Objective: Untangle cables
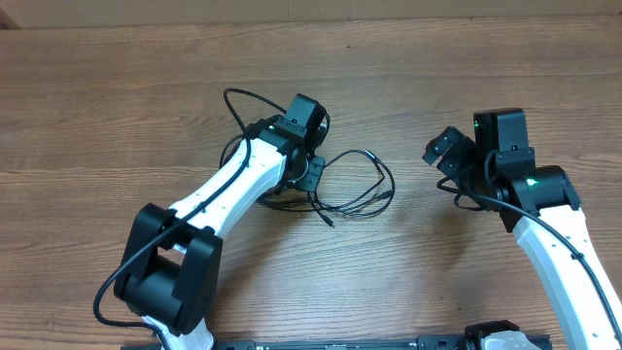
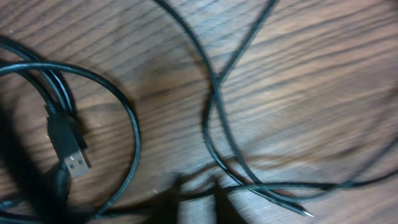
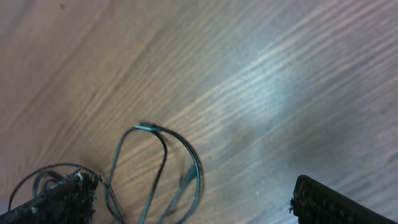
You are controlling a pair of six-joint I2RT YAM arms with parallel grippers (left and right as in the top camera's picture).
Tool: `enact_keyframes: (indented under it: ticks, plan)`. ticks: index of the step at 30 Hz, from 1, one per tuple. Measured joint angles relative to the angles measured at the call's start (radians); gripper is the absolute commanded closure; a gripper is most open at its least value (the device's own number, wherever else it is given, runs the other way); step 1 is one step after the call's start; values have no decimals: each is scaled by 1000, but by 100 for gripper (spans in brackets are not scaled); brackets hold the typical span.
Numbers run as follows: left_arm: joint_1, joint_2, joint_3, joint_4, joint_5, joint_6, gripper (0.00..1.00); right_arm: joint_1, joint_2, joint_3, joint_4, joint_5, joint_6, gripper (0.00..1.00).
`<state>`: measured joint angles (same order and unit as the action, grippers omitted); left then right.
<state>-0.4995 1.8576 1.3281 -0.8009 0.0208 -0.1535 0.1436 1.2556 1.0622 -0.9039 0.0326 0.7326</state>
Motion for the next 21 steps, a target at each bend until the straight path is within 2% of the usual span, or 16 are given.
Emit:
enact_keyframes:
  ticks: [4,9,18,21]
  plan:
    - [9,2,39,-55,-19,-1,96,0,0,0,-23,-56,0,0]
    - [18,-16,273,-150,4,-28,96,0,0,0,22,-246,0,0]
    - [19,-198,724,-153,242,-84,96,0,2,0,90,-490,19,0]
    - [19,-210,796,-150,275,-108,96,0,14,0,134,-503,24,0]
